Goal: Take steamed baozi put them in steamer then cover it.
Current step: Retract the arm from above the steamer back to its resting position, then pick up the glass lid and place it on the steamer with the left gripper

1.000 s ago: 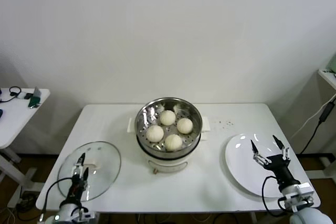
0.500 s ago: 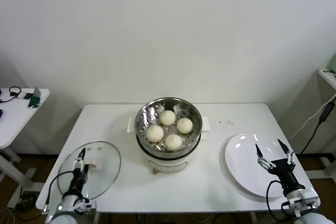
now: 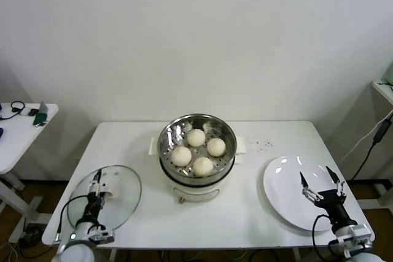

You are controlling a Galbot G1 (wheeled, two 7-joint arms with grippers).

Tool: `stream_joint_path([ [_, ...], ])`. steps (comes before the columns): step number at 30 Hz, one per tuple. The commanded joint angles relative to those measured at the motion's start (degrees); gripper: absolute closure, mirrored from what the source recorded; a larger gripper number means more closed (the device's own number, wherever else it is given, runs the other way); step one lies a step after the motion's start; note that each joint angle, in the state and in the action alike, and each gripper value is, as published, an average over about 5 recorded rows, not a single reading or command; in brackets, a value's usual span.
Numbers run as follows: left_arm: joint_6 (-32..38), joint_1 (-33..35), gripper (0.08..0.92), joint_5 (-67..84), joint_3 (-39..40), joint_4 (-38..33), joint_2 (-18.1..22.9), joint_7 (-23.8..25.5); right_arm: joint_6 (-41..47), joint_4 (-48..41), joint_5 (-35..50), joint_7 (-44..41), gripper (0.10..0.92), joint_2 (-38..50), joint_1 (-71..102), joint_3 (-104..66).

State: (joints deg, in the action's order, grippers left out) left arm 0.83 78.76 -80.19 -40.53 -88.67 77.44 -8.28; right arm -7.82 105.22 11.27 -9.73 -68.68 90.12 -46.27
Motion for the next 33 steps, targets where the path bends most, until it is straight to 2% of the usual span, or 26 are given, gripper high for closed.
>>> stream_joint_path([
  [1,0.35,-1.21,0.312,0.72,0.03,1.69,-0.17,-0.26,-0.23,-0.18,-0.7,-0.15,0.203,-0.6,0.06,-0.31],
  [12,0.68,-0.94,0.623,1.86,0.12,1.28,-0.25,-0.21,-0.54,-0.71,-1.39,-0.22,0.203,-1.38,-0.37,-0.23],
  [19,0.7,0.42,0.819,3.92,0.21,-1.68,-0.55,-0.43,-0.67,-0.99,-1.46,-0.19,0.203,-1.32,-0.59,-0.34],
  [22,0.4,1.67,0.849,5.19,0.13,-4.25,-0.9,-0.5,-0.69,-1.11,-1.47,-0.18,0.203,-1.0,-0.71,-0.39],
  [27,-1.72,4.97,0.848,6.73,-0.44,-11.06,-1.96,-0.51,-0.63,-1.6,-1.45,-0.04,0.203,0.12,-1.32,-0.39],
  [33,-9.79,10.45,0.848,8.04,-1.21,-23.29,-3.68,-0.14,-0.2,-2.33,-1.26,-0.05,0.203,1.34,-2.45,0.38],
])
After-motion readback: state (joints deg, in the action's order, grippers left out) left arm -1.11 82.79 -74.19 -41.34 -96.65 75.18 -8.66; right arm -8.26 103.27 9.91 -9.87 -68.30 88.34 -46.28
